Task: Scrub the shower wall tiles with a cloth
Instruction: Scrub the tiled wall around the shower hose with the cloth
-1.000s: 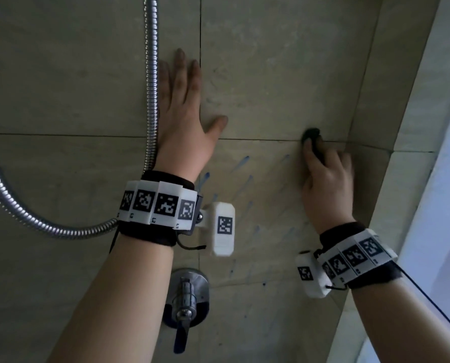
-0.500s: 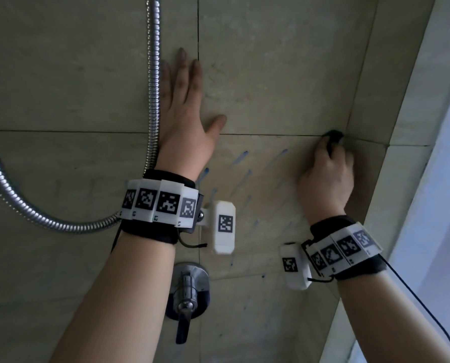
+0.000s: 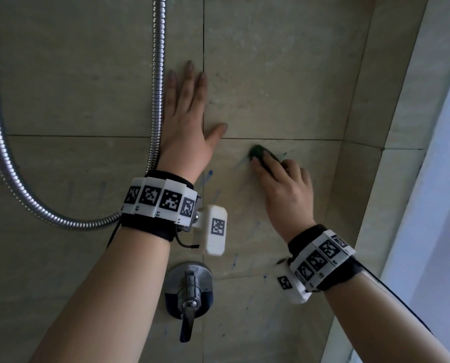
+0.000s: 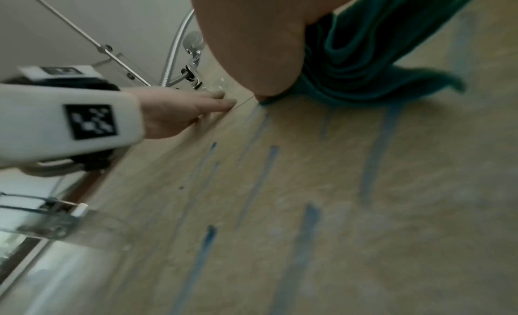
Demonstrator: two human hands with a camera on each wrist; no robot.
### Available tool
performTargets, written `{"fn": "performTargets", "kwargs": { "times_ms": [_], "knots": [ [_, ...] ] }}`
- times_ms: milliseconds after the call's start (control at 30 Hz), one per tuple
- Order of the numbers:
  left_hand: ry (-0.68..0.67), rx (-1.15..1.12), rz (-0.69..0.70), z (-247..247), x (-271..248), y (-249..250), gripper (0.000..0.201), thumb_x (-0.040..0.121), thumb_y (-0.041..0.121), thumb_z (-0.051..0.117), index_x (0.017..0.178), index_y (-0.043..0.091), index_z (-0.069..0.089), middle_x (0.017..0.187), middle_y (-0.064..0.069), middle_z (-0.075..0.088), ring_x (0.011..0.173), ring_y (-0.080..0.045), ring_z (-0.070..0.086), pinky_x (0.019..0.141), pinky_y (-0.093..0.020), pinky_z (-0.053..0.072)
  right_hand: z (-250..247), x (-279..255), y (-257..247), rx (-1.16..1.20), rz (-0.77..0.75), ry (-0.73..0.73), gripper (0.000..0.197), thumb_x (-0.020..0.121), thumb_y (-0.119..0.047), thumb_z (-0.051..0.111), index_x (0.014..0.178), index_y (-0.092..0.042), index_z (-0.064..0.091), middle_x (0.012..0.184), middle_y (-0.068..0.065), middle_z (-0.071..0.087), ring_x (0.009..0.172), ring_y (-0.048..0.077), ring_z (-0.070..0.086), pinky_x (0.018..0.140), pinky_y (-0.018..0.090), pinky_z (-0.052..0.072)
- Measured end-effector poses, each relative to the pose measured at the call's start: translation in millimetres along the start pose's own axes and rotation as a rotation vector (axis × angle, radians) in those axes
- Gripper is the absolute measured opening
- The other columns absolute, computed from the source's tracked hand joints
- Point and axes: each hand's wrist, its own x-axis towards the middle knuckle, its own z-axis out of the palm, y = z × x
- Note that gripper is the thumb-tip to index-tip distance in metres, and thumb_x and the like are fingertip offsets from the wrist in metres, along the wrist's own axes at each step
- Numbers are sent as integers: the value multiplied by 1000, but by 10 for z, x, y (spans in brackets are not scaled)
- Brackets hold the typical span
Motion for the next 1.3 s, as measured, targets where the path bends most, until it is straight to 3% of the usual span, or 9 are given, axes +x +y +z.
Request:
{"fn": "performTargets", "kwargs": {
  "times_ms": [167,433,500,633,833,967,1067,1200,1300],
  "knots": [
    [2,11,15,-27,-4,-14,81,93,46,53,154,16,9,162,-2,-4,148,-28,-7,101,-13,-28,-13,148,169,-19,289,69,53,68,4,55,120,-3,64,116,14,66,82,37,52,68,41,44],
    [-65,54,59,-145,-24,-133,74,97,47,46,154,23,7,161,4,-8,148,-21,-10,115,-30,-9,96,59,-322,65,-309,-16,46,89,3,34,122,-7,64,124,11,63,90,30,46,70,39,37],
    [-84,64,60,-147,-28,-145,73,97,47,44,154,24,5,161,4,-10,148,-20,-11,115,-32,-9,61,146,-156,0,-305,7,43,88,1,41,122,-9,64,123,9,63,89,31,50,70,39,35],
    [-82,48,59,-154,-35,-139,74,96,45,47,154,23,7,161,4,-8,148,-21,-10,115,-30,-10,33,296,-68,-3,-23,96,44,83,0,42,120,-6,65,122,13,64,83,34,56,70,38,40],
    [-133,39,58,-194,-33,-130,73,97,42,48,154,22,6,161,3,-10,148,-21,-11,115,-31,-11,3,19,-232,170,-214,-36,51,77,5,37,116,-6,68,118,11,67,83,29,45,70,37,37],
    [13,-415,40,-223,-33,-134,54,96,21,56,146,15,38,158,-1,23,147,-15,13,119,-27,8,-370,408,-185,561,94,106,47,79,12,42,114,-6,68,112,4,68,80,26,52,72,28,41],
    [184,-801,28,-323,-64,-76,35,95,13,57,129,8,57,131,7,54,123,2,46,105,-13,33,-643,689,-208,1045,432,29,37,89,7,51,114,-17,64,106,-6,67,86,15,64,73,25,52],
    [-69,-1170,-59,-541,-67,55,38,100,33,43,127,9,56,119,-3,65,109,-12,62,94,-32,51,-845,842,-313,1607,631,-44,23,90,3,57,109,-10,53,113,10,63,93,20,66,77,31,55],
    [-335,-1374,-123,-618,-72,74,52,97,50,27,117,18,63,114,-1,69,107,-17,65,87,-35,52,-885,888,-397,1700,717,-41,13,89,-5,59,101,-5,56,97,10,67,89,23,66,80,35,56]
  ]
}}
